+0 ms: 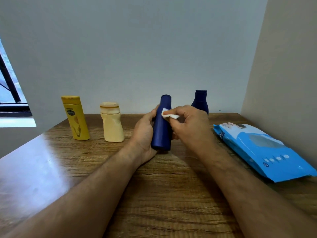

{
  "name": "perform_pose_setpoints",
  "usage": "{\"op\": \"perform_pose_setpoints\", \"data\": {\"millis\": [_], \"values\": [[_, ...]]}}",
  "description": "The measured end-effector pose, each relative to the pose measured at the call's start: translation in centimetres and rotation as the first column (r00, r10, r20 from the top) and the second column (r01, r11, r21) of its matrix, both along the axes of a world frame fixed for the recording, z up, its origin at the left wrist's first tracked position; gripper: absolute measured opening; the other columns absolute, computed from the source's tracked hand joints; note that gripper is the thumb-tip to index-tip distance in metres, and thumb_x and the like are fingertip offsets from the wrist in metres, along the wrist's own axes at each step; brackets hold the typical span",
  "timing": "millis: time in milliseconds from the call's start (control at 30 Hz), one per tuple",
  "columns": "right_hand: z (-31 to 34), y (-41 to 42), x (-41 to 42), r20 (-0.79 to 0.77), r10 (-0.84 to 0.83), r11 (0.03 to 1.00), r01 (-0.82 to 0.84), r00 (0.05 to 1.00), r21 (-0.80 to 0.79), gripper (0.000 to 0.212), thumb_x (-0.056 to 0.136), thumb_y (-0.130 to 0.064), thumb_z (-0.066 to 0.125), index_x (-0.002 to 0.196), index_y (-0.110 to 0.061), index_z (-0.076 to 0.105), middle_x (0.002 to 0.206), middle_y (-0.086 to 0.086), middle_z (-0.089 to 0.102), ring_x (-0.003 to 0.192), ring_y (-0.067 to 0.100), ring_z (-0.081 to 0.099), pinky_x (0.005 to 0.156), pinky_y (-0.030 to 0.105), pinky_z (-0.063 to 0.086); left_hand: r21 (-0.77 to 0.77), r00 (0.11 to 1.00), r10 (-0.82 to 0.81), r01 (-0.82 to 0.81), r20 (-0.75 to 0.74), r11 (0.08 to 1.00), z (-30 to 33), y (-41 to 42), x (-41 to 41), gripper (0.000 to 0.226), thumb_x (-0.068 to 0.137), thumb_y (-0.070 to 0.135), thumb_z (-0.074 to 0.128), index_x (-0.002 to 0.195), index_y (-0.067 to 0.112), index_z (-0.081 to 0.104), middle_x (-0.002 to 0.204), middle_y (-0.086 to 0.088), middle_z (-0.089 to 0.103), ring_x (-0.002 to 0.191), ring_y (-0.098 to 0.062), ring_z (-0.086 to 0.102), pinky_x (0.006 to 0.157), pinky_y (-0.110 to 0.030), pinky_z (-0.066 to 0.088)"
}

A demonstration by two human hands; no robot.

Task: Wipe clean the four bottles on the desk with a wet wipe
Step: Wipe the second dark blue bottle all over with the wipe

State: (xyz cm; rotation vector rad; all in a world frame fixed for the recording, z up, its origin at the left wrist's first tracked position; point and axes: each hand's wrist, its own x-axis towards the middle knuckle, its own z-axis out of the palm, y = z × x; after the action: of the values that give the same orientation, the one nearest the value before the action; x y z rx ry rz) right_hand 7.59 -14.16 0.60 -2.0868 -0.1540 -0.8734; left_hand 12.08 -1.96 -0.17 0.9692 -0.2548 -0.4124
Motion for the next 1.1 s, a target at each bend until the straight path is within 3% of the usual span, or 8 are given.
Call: {"op": "perform_pose_setpoints", "data": {"millis": [100,233,367,433,567,733,967,1100], "values": [[0.1,-0.3,0.2,0.056,-0.033,0.998,0.03,0.998,0.057,0.014,0.091,-0.024,0.067,0.103,-0.026,0.074,0.097,-0.008,0.063,0.083,0.011,0.066,0.065,0.033,0.061,0.021,0.999,-0.038,0.037,0.023,0.999,0.0,-0.1,-0.3,0.036,0.104,0.038,0.046,0.123,0.015,0.066,0.095,-0.012,0.072,0.075,-0.021,0.067,0.066,-0.036,0.059],[0.1,0.0,-0.4,-0.02,0.072,0.987,-0.074,0.997,-0.139,0.016,0.084,-0.016,0.072,0.095,-0.026,0.078,0.089,-0.011,0.066,0.075,0.005,0.063,0.064,0.016,0.052,0.011,0.999,0.037,-0.037,-0.012,0.999,-0.1,-0.1,0.3,0.042,0.106,0.041,0.042,0.13,0.014,0.063,0.098,-0.012,0.074,0.081,-0.022,0.071,0.074,-0.037,0.059],[0.1,0.5,-0.9,-0.103,0.199,0.942,-0.219,0.975,-0.254,0.017,0.076,-0.008,0.072,0.085,-0.02,0.08,0.079,-0.009,0.071,0.072,0.007,0.065,0.063,0.018,0.054,-0.037,0.982,0.16,-0.165,-0.096,0.986,-0.2,0.0,1.4,0.041,0.105,0.043,0.044,0.113,0.008,0.063,0.076,-0.009,0.071,0.066,-0.021,0.068,0.074,-0.039,0.056],[0.1,0.6,-0.8,-0.108,0.182,0.943,-0.205,0.977,-0.261,0.016,0.078,-0.011,0.072,0.087,-0.022,0.079,0.082,-0.01,0.071,0.073,0.006,0.065,0.064,0.018,0.055,-0.058,0.985,0.14,-0.146,-0.098,0.988,-0.2,0.2,1.5,0.039,0.104,0.043,0.045,0.11,0.009,0.064,0.079,-0.009,0.07,0.068,-0.021,0.067,0.077,-0.04,0.055],[0.2,0.4,-0.3,-0.008,0.048,0.995,-0.049,0.999,-0.088,0.015,0.088,-0.02,0.069,0.1,-0.026,0.076,0.094,-0.009,0.064,0.077,0.005,0.063,0.064,0.016,0.055,-0.036,0.999,-0.023,0.023,0.026,0.999,-0.1,0.3,0.6,0.037,0.105,0.039,0.044,0.126,0.021,0.067,0.096,-0.009,0.073,0.077,-0.021,0.069,0.069,-0.035,0.058],[0.7,0.1,-0.4,0.092,-0.081,0.993,0.072,0.992,0.096,0.016,0.091,-0.02,0.067,0.105,-0.023,0.073,0.101,-0.006,0.063,0.078,0.011,0.067,0.06,0.02,0.058,0.088,0.988,-0.057,0.045,0.143,0.995,-0.4,0.1,0.2,0.038,0.104,0.041,0.045,0.128,0.02,0.065,0.097,-0.011,0.071,0.072,-0.022,0.065,0.068,-0.037,0.052],[0.1,1.0,-1.1,-0.193,0.22,0.941,-0.26,0.956,-0.216,0.014,0.081,-0.013,0.074,0.088,-0.024,0.079,0.082,-0.012,0.069,0.07,0.0,0.064,0.059,0.01,0.048,-0.123,0.994,0.088,-0.08,0.059,0.989,-0.4,0.5,1.6,0.036,0.106,0.036,0.041,0.132,0.026,0.064,0.101,-0.009,0.071,0.087,-0.023,0.064,0.091,-0.044,0.053],[0.0,1.2,-0.8,-0.17,0.183,0.954,-0.217,0.968,-0.209,0.015,0.082,-0.015,0.072,0.09,-0.028,0.078,0.089,-0.011,0.069,0.071,0.002,0.063,0.062,0.011,0.047,-0.12,0.994,0.082,-0.074,0.067,0.99,-0.4,0.9,1.8,0.034,0.103,0.033,0.046,0.13,0.027,0.067,0.117,-0.01,0.069,0.103,-0.027,0.06,0.106,-0.049,0.044]]}}
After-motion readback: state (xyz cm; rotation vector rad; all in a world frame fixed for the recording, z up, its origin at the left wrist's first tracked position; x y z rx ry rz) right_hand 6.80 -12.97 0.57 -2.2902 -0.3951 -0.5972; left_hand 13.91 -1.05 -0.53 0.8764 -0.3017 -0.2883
